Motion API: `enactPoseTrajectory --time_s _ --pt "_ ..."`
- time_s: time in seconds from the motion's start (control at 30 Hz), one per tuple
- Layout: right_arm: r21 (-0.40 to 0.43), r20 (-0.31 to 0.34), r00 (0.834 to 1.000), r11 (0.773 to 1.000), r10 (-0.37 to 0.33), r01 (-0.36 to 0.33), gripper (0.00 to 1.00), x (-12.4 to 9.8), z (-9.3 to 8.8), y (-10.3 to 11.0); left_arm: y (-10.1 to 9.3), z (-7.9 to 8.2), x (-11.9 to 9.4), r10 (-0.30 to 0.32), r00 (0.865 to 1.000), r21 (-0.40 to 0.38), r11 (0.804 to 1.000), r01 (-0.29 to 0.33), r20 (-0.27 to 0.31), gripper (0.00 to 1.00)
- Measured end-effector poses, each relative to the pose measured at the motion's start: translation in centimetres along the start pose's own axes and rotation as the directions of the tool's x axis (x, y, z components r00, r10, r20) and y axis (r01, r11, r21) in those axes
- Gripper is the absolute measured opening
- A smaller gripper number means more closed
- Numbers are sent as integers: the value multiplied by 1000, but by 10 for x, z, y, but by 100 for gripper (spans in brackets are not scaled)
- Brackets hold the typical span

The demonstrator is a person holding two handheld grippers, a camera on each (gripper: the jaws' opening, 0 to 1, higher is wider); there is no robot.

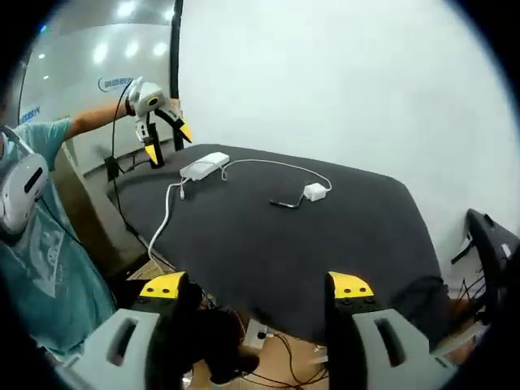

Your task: Connect the charging cable to the phone, plug the charger into the socket, and turn on the power strip switch to charge the phone.

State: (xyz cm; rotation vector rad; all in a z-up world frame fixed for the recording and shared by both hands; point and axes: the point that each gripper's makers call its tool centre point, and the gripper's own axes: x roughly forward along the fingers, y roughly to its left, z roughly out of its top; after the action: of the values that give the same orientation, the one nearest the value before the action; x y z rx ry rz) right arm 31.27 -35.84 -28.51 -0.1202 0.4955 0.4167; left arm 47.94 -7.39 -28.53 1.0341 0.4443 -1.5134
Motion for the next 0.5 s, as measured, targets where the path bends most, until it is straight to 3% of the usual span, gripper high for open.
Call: enactPoseTrajectory --time_s 0.07,0.13,0.23,0.3,0.4,0.47,0.5 --pt "-2 -12 1000 1000 -18 18 65 -4 0 7 -3 -7 8 -21 1000 10 1000 22 -10 42" --pt "0 -18 999 999 -37 37 65 -7 -1 11 -5 -22 16 -38 997 61 997 42 -69 40" --pt "7 -18 998 999 -54 54 65 -10 -3 20 -12 -34 26 -92 991 90 991 101 -94 42" --pt "9 -18 998 998 -61 61 65 -11 -5 24 -16 -43 31 -123 984 132 981 140 -129 47" --pt "20 -22 997 997 -74 75 65 -11 -10 29 -22 -54 36 -177 969 137 970 201 -171 54" --pt "21 -27 996 997 -80 80 65 -10 -13 31 -22 -60 36 -187 959 146 964 221 -213 57" --pt "23 -29 996 996 -81 82 65 -10 -13 31 -21 -60 38 -190 960 143 965 221 -207 59"
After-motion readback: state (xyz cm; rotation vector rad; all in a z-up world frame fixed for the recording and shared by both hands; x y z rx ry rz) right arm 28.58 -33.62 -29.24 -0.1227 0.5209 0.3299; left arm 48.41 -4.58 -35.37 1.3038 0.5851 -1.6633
